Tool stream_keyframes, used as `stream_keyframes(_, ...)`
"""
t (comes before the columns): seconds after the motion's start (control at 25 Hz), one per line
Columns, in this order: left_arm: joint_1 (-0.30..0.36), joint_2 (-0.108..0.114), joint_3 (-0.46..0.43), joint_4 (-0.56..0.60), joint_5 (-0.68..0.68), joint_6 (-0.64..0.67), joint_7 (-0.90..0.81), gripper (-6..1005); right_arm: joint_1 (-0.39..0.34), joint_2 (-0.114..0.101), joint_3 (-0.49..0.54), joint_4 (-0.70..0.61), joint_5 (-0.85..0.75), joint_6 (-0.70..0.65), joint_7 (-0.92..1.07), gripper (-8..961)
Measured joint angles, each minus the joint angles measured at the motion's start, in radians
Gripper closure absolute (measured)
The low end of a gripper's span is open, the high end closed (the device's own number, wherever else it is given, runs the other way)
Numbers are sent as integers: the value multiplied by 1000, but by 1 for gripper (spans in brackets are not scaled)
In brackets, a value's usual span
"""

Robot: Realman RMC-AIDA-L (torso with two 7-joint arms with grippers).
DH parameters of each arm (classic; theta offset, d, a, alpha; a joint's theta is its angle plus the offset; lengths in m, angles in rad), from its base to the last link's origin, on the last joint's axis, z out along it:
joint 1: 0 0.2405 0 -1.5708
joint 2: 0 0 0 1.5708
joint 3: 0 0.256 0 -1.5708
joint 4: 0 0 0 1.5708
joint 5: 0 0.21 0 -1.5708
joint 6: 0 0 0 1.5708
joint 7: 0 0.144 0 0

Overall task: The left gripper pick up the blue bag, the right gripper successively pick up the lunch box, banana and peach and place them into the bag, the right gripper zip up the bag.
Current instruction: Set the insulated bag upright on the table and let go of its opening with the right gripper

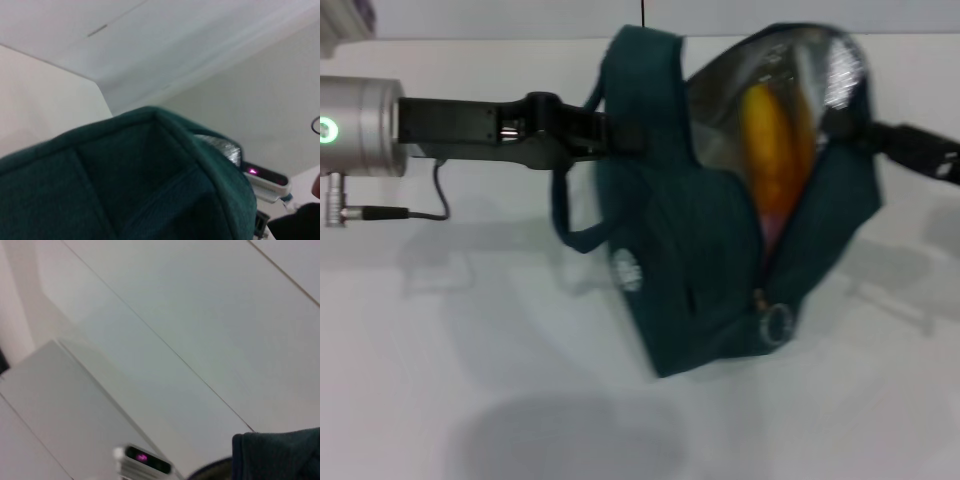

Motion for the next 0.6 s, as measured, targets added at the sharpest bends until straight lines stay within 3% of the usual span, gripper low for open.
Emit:
stream_keyframes(0.32,-47,-39,16,-53,82,-83,10,937,-78,-11,75,-66,-10,-106,-6,906)
stream_keyframes(0.6,-40,-48,27,-53,103,-123,13,936,-73,8,65,-50,-73,-55,-26,907)
